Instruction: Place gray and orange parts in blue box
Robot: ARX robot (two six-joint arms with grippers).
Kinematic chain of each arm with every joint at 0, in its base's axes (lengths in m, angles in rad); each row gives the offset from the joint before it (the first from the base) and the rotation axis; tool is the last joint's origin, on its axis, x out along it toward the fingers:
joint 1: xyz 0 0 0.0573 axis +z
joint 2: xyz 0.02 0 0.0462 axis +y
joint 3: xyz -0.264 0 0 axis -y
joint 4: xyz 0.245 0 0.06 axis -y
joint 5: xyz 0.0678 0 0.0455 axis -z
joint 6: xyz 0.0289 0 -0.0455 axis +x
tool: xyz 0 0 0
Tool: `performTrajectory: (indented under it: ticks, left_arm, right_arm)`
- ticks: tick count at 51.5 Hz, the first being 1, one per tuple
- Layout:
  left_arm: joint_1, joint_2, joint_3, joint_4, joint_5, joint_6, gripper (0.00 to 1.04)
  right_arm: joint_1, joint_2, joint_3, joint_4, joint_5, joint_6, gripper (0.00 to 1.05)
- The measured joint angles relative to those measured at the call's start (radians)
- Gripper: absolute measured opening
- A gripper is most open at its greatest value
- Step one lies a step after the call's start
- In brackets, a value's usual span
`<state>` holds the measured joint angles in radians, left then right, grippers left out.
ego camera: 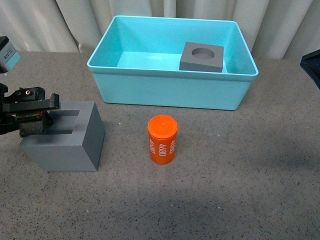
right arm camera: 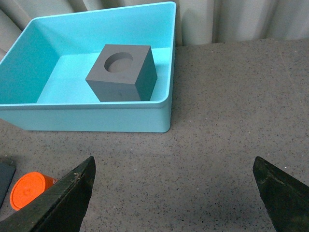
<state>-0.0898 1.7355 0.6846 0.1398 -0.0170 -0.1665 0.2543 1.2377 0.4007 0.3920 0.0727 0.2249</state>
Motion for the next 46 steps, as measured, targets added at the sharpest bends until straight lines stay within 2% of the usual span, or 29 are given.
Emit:
performTrajectory:
  ticks: [11,14,22,26,31,37,46]
  left_arm:
    - [-0.009,-0.010,0.000,-0.001,0.010,-0.020,0.22]
    - [-0.010,-0.015,0.000,-0.001,0.010,-0.027,0.19]
    - [-0.011,-0.043,-0.009,0.051,0.060,-0.076,0.18]
    - [-0.021,-0.089,-0.009,0.086,0.055,-0.108,0.18]
    - [-0.043,-0.168,-0.002,0.184,0.091,-0.171,0.18]
    - [-0.089,-0.193,0.092,0.246,0.060,-0.214,0.18]
    - [-0.127,-0.061,0.270,0.196,-0.012,-0.224,0.18]
  right_arm:
    - [0.000,0.000,0.000,0.000,0.000,0.000,0.95]
    - [0.000,0.000,0.000,0.000,0.001,0.000,0.95]
    - [0.000,0.000,0.000,0.000,0.000,0.000,0.95]
    - [0.000,0.000,0.000,0.000,0.000,0.000,0.95]
    - [0.000,0.000,0.000,0.000,0.001,0.000,0.95]
    - [0.000,0.000,0.000,0.000,0.001,0.000,0.95]
    - [0.000,0.000,0.000,0.000,0.001,0.000,0.95]
